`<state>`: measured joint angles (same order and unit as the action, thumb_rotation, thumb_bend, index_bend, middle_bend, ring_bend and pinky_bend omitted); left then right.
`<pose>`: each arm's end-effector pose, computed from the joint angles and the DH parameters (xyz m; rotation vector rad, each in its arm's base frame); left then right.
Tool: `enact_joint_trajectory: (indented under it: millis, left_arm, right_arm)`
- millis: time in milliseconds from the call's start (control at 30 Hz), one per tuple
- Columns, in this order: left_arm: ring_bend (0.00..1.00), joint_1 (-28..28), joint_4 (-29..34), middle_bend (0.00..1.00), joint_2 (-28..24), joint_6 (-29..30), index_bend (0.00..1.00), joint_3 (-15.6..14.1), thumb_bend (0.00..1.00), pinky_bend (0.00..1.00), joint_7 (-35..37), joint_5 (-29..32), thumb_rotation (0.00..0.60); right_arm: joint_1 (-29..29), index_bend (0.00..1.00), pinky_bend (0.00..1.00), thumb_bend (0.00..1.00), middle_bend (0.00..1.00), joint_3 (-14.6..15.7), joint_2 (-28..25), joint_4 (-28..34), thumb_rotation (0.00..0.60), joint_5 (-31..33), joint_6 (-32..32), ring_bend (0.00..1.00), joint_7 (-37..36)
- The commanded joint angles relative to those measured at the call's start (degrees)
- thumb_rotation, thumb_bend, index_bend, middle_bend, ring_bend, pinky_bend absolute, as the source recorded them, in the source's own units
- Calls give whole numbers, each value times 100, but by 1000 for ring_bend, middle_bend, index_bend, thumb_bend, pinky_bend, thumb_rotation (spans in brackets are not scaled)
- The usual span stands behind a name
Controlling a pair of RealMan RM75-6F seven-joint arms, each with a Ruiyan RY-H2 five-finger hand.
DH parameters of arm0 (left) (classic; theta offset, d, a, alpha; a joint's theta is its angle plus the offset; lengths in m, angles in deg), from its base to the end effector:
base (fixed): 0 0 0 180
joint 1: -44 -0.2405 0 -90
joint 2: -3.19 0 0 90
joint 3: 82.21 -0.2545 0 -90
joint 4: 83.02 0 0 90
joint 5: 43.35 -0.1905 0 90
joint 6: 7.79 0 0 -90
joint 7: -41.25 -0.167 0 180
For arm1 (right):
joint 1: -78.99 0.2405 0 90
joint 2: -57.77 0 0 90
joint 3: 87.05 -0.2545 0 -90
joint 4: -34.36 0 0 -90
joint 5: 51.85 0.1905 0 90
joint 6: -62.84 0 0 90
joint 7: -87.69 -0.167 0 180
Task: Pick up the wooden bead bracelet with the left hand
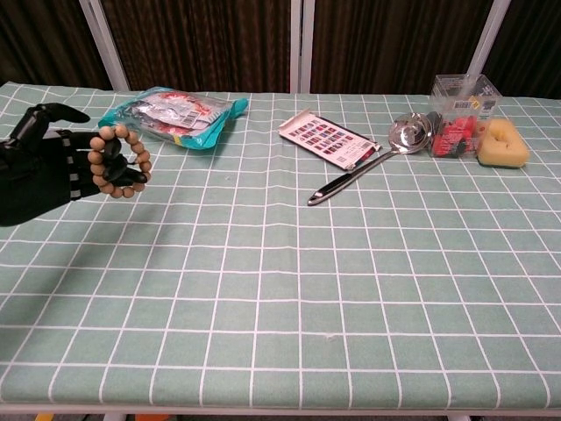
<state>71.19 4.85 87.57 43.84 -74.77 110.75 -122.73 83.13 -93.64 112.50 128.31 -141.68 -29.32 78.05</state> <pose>-0.2045 0.2912 -0.0038 -0.9006 -2.4448 -1.5093 -0.2779 -0.2075 0.2470 1.3392 -0.7589 1.0886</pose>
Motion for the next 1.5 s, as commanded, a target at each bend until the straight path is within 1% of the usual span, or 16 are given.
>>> enact_joint_trajectory:
  millis: [33,367,500,633,733,867,1000,1167,1333,1367,1400,1433,1500]
  left_arm:
    - [367,3,6,674,-2,4,621,-6,588,91,5,-11,177]
    - [367,22,-46,664,14,2,599,-43,594,91,70,-70,174]
    - [365,47,-74,642,5,-12,575,-64,599,90,135,-130,162]
    - [362,78,-104,616,0,-18,548,-85,602,91,210,-200,164]
    - [362,98,-121,610,-2,-13,543,-93,602,90,264,-232,169]
    - [363,124,-142,615,-13,-32,543,-119,601,90,365,-270,207]
    - [363,144,-173,629,-20,-25,545,-157,597,90,444,-327,207]
    - [363,181,-205,629,-29,-39,545,-167,551,89,529,-333,184]
    - [363,209,-241,628,-28,-35,545,-186,462,89,576,-349,174]
    - [363,214,-248,628,-27,-27,545,-190,458,89,568,-355,176]
    - [363,218,-251,628,-26,-21,545,-195,455,89,562,-361,191]
    - [363,221,-252,628,-28,-17,545,-202,456,89,558,-367,222]
    - [363,228,-257,628,-29,-11,545,-216,458,88,534,-372,306]
  right_arm:
    - [-8,0,0,185,86,-19,-23,14,600,9,-26,0,13]
    - [16,0,0,186,86,-24,-20,32,600,44,43,0,30]
    - [23,0,0,185,86,-31,-17,28,600,58,57,0,24]
    - [31,0,0,186,87,-34,-16,26,600,72,79,0,24]
    - [32,0,0,183,86,-32,-9,21,600,80,89,0,23]
    - [34,0,0,186,87,-30,-3,19,600,85,101,0,18]
    - [35,0,0,184,86,-31,2,13,600,88,104,0,13]
    - [38,0,0,187,86,-34,0,14,600,84,104,0,19]
    - [45,0,0,187,86,-37,3,20,600,93,119,0,27]
    - [44,0,0,187,86,-36,3,22,600,89,115,0,30]
    - [43,0,0,185,86,-37,2,25,600,88,111,0,32]
    - [42,0,0,185,86,-37,1,26,600,89,110,0,33]
    - [41,0,0,185,86,-39,-3,29,600,91,108,0,34]
